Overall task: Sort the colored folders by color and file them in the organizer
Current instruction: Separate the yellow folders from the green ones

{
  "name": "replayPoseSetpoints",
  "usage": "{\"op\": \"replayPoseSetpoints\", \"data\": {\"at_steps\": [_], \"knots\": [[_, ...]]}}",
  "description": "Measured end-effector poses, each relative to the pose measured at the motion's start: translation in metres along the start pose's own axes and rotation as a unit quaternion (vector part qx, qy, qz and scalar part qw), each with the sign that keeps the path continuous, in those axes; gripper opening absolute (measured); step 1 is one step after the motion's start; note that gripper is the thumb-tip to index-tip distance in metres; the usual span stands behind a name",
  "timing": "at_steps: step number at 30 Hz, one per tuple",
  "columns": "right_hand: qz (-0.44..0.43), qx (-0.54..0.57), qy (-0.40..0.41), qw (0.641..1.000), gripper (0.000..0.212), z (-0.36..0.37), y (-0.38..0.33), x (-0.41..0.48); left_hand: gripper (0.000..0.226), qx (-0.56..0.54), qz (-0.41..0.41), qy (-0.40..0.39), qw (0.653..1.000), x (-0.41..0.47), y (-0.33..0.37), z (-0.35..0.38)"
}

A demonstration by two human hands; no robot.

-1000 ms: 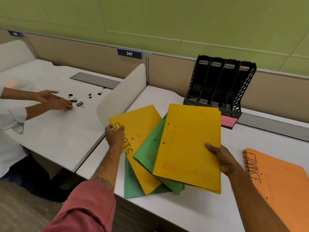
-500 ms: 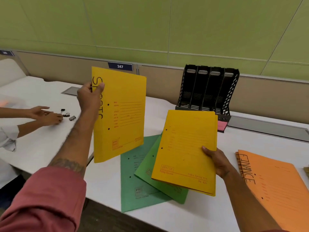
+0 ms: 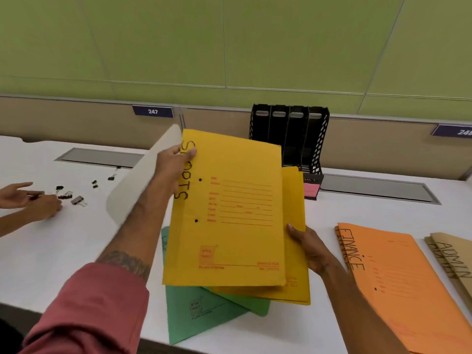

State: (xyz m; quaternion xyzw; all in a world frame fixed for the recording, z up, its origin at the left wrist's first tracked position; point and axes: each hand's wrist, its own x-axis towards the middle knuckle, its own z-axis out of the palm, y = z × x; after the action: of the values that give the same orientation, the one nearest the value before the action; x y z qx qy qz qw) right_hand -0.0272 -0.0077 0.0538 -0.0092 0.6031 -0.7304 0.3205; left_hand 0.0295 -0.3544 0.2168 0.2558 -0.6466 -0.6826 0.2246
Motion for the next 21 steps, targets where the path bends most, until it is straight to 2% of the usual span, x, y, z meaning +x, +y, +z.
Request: {"op": "replayPoseSetpoints", "data": {"at_steps": [3,7,8,12,14,21], "knots": [[0.001,0.035,-0.036,0.999,0.046,0.001,-0.002,-0.009,0.025,0.0,-0.044,-0.02,0.999,0.0,-0.029,0.019],[0.002,0.061,-0.033,0.998,0.052,-0.006,-0.003,-0.018,0.039,-0.018,-0.086,-0.031,0.996,-0.001,-0.051,0.034],[0.002,0.064,-0.032,0.997,0.054,-0.008,-0.003,-0.019,0.041,-0.03,-0.101,-0.055,0.993,-0.002,-0.055,0.037],[0.012,0.07,-0.026,0.997,0.057,-0.022,-0.002,-0.023,0.049,-0.05,-0.138,-0.231,0.962,-0.008,-0.067,0.043],[0.016,0.074,-0.027,0.997,0.057,-0.029,0.001,-0.025,0.055,-0.065,-0.146,-0.269,0.95,-0.012,-0.078,0.046],[0.017,0.098,-0.015,0.995,0.058,-0.046,0.008,-0.031,0.053,-0.151,-0.186,-0.294,0.925,-0.023,-0.118,0.06]]}}
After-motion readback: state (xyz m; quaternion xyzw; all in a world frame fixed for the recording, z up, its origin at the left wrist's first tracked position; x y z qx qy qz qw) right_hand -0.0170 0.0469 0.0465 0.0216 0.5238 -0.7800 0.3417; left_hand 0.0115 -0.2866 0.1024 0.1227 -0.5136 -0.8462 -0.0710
